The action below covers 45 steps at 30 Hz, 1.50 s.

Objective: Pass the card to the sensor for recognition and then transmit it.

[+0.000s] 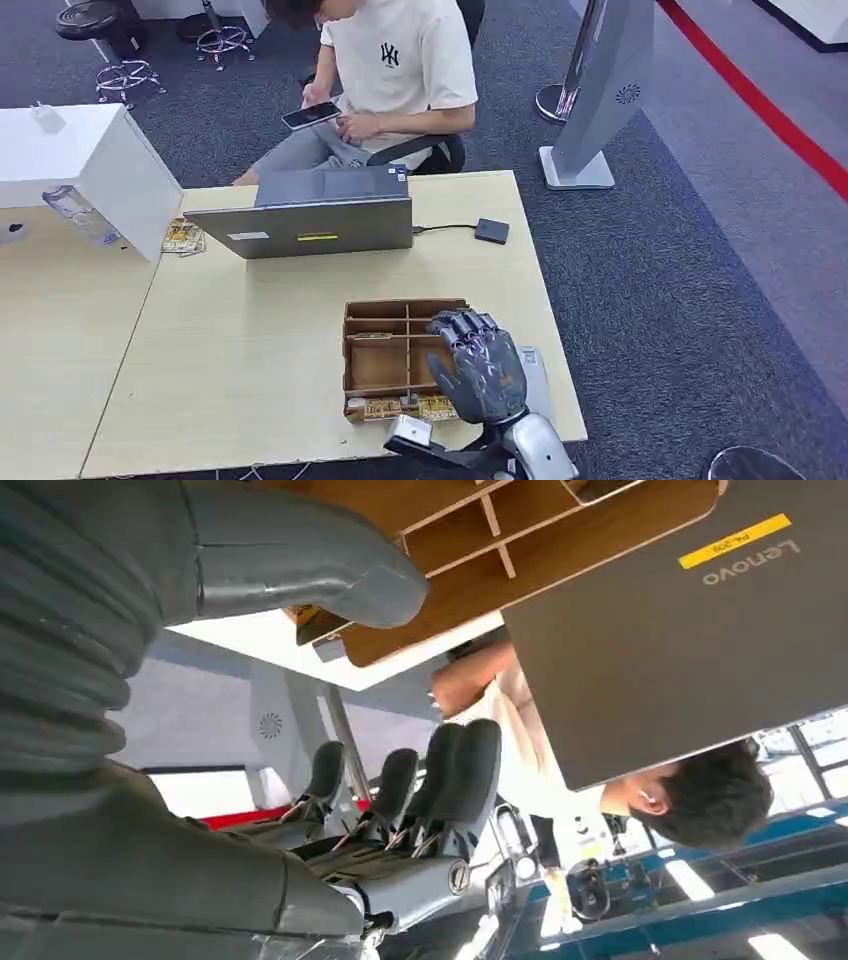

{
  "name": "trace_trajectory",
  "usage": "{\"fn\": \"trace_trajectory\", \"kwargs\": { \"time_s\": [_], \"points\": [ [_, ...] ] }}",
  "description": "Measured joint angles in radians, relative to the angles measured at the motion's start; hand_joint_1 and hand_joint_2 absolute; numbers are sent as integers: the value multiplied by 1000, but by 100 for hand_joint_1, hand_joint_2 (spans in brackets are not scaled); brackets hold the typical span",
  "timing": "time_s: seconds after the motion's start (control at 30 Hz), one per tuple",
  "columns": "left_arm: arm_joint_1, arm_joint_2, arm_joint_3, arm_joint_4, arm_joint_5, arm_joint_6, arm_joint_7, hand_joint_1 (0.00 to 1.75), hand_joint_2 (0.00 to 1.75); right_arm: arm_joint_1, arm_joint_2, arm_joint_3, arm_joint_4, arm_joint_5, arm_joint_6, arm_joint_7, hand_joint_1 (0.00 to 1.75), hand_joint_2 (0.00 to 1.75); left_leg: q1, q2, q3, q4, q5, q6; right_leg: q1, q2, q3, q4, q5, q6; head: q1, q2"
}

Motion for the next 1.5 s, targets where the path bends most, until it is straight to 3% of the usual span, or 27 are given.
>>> {"fn": "trace_trajectory", "kwargs": {
  "time_s": [0.13, 0.2, 0.27, 0.47, 0.83, 0.93, 0.97, 1.23, 1.37, 1.5],
  "points": [
    [0, 1, 0, 0, -3, -1, -2, 0, 0, -18, 3, -3, 30, -3, 0, 0, 82, 175, 0, 0, 0, 0, 0, 0, 0, 0, 0, 0, 0, 0, 0, 0],
    [0, 1, 0, 0, -5, -2, -2, 0, 0, -29, 3, -6, 45, -7, 0, -3, 66, 175, 0, 0, 0, 0, 0, 0, 0, 0, 0, 0, 0, 0, 0, 0],
    [0, 2, 0, 0, -5, -2, -3, 0, 0, -41, 5, -13, 63, -13, 0, -6, 77, 175, 0, 0, 0, 0, 0, 0, 0, 0, 0, 0, 0, 0, 0, 0],
    [0, 5, 0, 0, -9, -3, -5, 0, 0, -64, 6, -28, 111, 3, 0, 8, 68, 175, 0, 0, 0, 0, 0, 0, 0, 0, 0, 0, 0, 0, 0, 0],
    [1, 6, 0, 0, -15, -11, -9, 0, 0, -86, 3, -55, 181, 25, 0, 36, 79, 175, 0, 0, 0, 0, 0, 0, 0, 0, 0, 0, 0, 0, 0, 0],
    [2, 7, 0, 0, -16, -12, -9, 0, 0, -88, 3, -63, 190, 33, 0, 43, 122, 175, 0, 0, 0, 0, 0, 0, 0, 0, 0, 0, 0, 0, 0, 0],
    [2, 7, 0, 0, -16, -12, -9, 0, 0, -89, 1, -65, 193, 34, 0, 46, 145, 175, 0, 0, 0, 0, 0, 0, 0, 0, 0, 0, 0, 0, 0, 0],
    [3, 9, 0, 0, -16, -12, -9, 0, 0, -94, -2, -77, 206, 37, 0, 48, 145, 175, 0, 0, 0, 0, 0, 0, 0, 0, 0, 0, 0, 0, 0, 0],
    [3, 9, 0, 0, -16, -12, -9, 0, 0, -98, -2, -77, 211, 38, -2, 48, 171, 175, 0, 0, 0, 0, 0, 0, 0, 0, 0, 0, 0, 0, 0, 0],
    [3, 9, 0, 0, -16, -12, -9, 0, 0, -101, -3, -79, 211, 38, -2, 49, 175, 175, 0, 0, 0, 0, 0, 0, 0, 0, 0, 0, 0, 0, 0, 0]
  ]
}}
